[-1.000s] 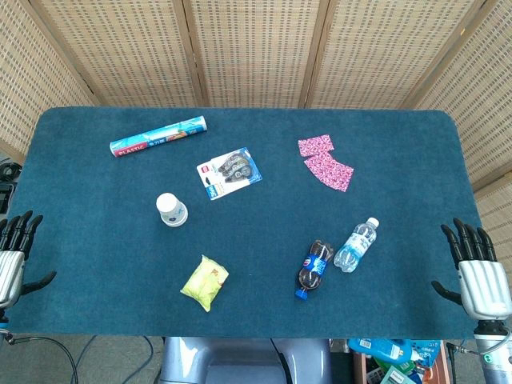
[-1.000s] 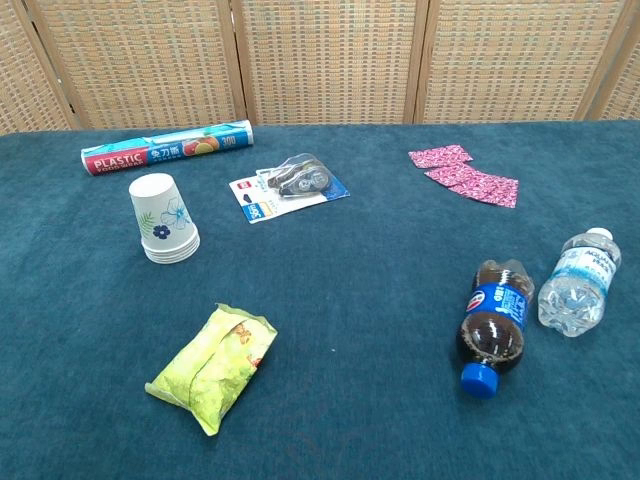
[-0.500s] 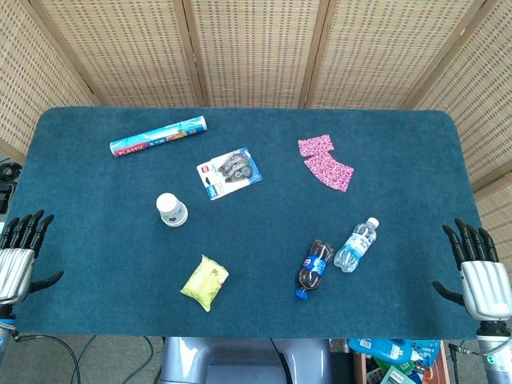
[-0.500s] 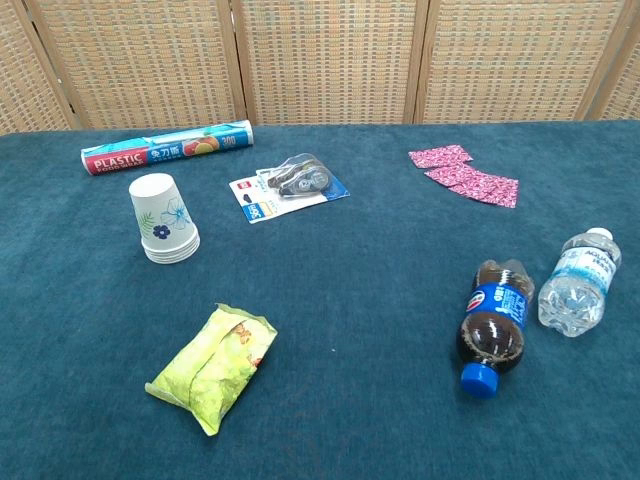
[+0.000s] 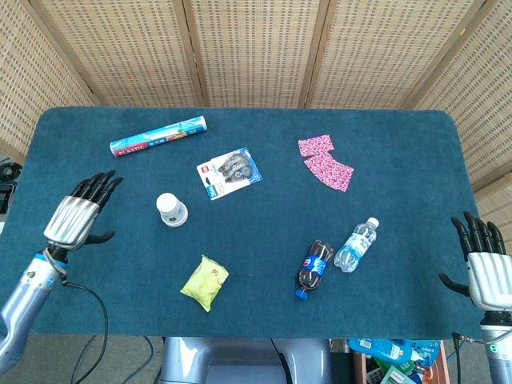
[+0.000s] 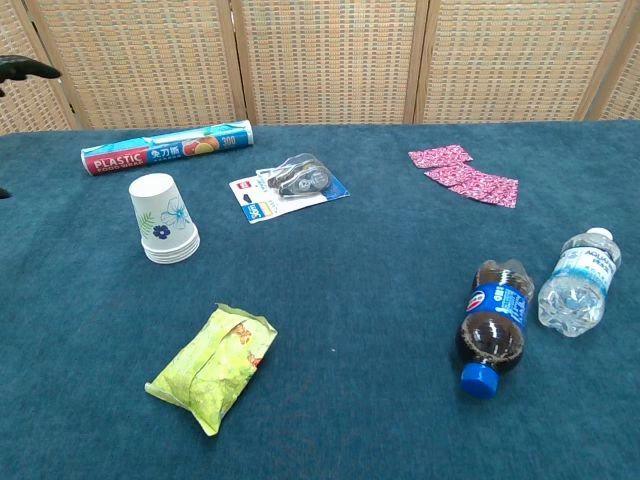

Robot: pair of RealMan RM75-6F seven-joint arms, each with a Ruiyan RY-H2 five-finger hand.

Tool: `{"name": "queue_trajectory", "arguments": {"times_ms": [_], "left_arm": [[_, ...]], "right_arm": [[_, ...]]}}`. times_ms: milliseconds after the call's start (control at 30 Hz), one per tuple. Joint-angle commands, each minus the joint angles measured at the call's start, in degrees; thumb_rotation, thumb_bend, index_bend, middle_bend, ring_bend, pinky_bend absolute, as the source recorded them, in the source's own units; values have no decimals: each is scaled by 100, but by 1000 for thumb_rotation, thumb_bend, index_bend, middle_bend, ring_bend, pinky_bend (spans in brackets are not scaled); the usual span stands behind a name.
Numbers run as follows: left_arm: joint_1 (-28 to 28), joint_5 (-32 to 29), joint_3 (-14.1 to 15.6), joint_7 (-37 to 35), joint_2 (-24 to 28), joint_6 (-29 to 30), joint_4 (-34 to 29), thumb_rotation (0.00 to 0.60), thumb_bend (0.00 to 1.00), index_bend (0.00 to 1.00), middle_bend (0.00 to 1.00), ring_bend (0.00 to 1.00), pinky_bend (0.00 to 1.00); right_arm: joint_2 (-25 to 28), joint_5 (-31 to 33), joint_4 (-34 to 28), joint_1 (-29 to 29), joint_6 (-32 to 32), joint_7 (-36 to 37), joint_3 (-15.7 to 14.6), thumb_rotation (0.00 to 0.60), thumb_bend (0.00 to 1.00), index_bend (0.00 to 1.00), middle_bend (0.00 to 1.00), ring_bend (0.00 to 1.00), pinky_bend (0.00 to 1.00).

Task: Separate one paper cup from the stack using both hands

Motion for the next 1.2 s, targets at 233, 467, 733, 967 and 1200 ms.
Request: {"name": "queue_trajectory", "arguments": {"times_ms": [233,467,733,967,1200], "left_arm": [[-1062,-790,-259,479,-650,-1350,626,600,178,125,150,154,249],[-1331,-937,-205,364,-1032,-1545,1107,600,178,189,185,185,272],[-1495,-938,-100,244,-1233,-1609,1311,600,178,233,223,227,296],[-1601,-983,-48,348,-1383,-1617,1386,600,178,365,333,313,360],[-1698,-1181,-71,678,-1597,-1529,1531,600,178,460,418,389,435]], "right_arm": [[-74,295,194,36,-171,-21,79,600,0,0,0,0,0],[-100,434,247,49,-261,-18,105,600,0,0,0,0,0],[-104,491,259,65,-315,-19,113,600,0,0,0,0,0],[-97,526,277,65,-331,18,125,600,0,0,0,0,0],[-80,548,291,62,-329,68,141,600,0,0,0,0,0]]}}
